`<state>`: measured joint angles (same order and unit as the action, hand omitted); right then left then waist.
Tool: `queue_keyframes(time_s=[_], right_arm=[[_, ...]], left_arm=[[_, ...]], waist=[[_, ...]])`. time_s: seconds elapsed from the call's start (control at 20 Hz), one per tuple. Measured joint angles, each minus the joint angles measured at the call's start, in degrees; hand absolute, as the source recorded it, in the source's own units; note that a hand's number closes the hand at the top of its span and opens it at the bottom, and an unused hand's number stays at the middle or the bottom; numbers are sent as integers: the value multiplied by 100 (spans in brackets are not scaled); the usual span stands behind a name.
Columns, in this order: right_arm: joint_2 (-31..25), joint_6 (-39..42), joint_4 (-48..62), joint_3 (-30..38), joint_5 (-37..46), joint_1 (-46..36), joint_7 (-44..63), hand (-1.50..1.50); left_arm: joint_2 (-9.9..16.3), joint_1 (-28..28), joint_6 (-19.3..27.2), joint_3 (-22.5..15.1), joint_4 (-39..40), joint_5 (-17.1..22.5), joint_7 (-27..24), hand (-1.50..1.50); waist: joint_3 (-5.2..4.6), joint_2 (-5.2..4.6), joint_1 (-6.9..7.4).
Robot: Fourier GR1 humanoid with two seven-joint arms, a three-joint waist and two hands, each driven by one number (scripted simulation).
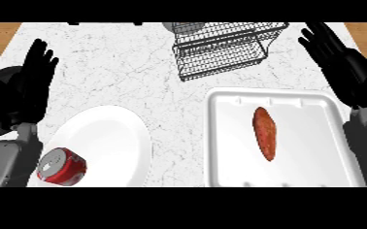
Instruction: Pick the sweet potato from the tray and place it in the tiered basket
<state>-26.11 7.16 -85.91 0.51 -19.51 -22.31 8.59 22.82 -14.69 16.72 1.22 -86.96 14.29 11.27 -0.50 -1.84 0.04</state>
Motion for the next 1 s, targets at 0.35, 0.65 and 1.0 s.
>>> queue_keyframes(time_s=[0.35,0.65,1.0], right_arm=[[330,-431,-504,495,355,1180,-1496,-150],[1292,-1650,-437,1138,707,2429,-2903,-150],[1429,-2033,-1406,371,2180,4028,-3505,-150]], left_arm=[[-333,311,-500,-565,59,78,39,0],[-604,495,-887,-988,110,197,29,0],[-739,415,-1055,-1196,99,166,99,0]], waist=[[44,176,-345],[67,196,-355],[62,214,-189]])
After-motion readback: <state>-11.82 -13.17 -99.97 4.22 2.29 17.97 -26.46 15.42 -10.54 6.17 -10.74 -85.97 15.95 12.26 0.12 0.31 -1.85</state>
